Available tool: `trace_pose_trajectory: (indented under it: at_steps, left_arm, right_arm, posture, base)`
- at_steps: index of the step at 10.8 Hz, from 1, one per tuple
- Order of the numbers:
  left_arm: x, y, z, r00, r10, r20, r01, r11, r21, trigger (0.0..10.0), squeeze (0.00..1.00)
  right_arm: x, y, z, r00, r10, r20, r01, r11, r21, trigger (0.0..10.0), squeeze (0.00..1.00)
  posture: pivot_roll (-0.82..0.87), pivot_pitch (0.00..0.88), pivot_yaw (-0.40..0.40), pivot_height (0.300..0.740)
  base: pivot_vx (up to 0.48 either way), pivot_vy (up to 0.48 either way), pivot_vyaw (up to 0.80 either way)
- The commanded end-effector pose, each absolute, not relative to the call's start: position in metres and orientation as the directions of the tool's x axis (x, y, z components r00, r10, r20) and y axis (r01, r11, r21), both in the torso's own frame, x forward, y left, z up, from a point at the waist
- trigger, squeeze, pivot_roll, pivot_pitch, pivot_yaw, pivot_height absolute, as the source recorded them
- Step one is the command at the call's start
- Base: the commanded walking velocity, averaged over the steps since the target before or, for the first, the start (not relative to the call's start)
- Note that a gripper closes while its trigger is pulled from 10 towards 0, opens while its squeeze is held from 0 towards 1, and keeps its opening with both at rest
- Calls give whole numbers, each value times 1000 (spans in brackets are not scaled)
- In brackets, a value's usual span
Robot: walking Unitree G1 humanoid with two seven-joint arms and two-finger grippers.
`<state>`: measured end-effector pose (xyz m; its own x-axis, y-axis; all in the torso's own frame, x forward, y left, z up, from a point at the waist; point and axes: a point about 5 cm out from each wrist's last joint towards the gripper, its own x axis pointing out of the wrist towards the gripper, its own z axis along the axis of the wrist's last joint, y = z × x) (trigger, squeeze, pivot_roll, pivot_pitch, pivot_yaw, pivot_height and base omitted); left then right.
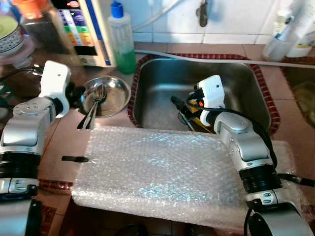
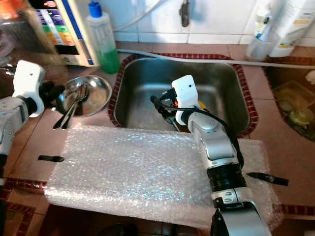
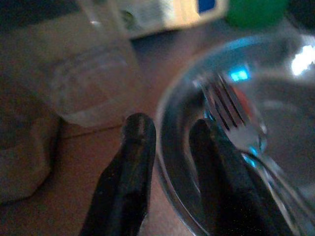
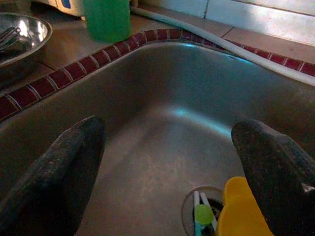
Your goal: Kitchen organization
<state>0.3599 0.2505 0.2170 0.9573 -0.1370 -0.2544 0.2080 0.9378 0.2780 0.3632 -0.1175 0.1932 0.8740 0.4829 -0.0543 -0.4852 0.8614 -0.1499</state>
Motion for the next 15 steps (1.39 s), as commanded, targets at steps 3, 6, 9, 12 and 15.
trace_pose_trajectory:
  at_steps: [3,6,9,12,15]
  left_arm:
    - [359,249,214,929,-192,-316,293,903,313,10000,1000]
    - [359,242,226,934,-235,-271,307,914,266,10000,1000]
    - [356,247,213,911,-229,-342,339,888,310,10000,1000]
    - [355,245,208,890,-231,-393,378,855,354,10000,1000]
    - [356,248,206,890,-213,-403,375,846,380,10000,1000]
  right_arm:
    - [364,-118,197,877,479,-39,-479,864,-152,10000,0]
    - [364,-118,197,875,482,-41,-482,862,-156,10000,0]
    - [364,-116,198,872,488,-41,-488,858,-157,10000,0]
    - [364,-117,198,875,483,-41,-483,861,-157,10000,0]
    - [363,-119,197,877,479,-40,-479,864,-156,10000,0]
  posture:
    - [-152,196,91,740]
    - [-150,194,86,740]
    - [-149,192,82,740]
    - [-151,194,88,740]
    - [-155,195,91,740]
  base:
    - [0,0,0]
    - [0,0,0]
    - [0,0,0]
    - [0,0,0]
    - [0,0,0]
